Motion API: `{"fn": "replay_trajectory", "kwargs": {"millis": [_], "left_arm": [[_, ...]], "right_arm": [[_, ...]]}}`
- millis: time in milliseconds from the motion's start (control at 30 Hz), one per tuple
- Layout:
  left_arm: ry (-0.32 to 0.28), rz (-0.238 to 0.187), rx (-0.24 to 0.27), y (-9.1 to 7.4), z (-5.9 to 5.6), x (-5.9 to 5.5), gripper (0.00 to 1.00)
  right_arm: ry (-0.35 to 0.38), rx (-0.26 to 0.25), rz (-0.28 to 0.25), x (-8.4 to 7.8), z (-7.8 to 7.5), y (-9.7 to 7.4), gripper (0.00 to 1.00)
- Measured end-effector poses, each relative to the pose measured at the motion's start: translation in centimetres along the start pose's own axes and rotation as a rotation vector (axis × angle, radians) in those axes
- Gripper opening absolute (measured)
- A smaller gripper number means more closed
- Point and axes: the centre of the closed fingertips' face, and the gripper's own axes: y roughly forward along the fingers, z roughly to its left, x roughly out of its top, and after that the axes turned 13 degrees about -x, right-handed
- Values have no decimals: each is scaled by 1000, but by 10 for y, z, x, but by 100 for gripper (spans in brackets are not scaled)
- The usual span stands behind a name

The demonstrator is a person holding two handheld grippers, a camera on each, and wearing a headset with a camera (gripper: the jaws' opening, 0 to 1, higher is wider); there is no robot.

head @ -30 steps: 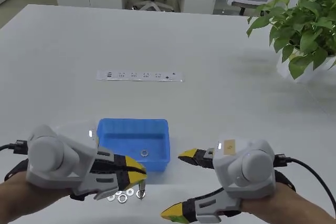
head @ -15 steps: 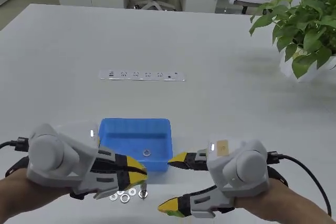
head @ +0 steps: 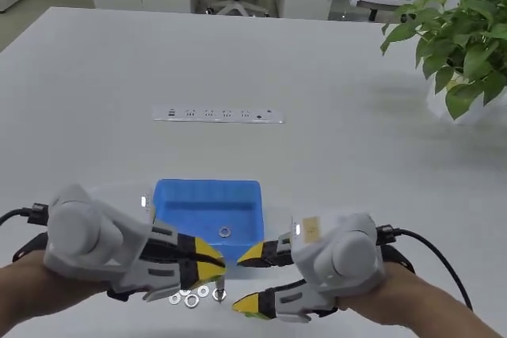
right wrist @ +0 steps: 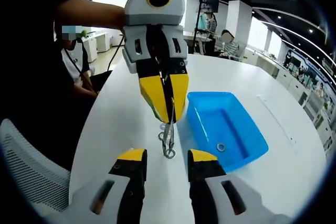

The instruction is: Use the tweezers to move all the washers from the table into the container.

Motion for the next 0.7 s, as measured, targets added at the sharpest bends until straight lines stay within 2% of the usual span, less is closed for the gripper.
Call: {"fn": "replay_trajectory", "kwargs": {"millis": [400, 700], "left_arm": [[3, 8, -15, 3, -1, 3, 6], [3, 12, -26, 4, -1, 4, 6]], "right_arm": [[-67, 46, 1, 0, 2, 13, 22], [-81, 78, 9, -3, 2, 21, 17]]}}
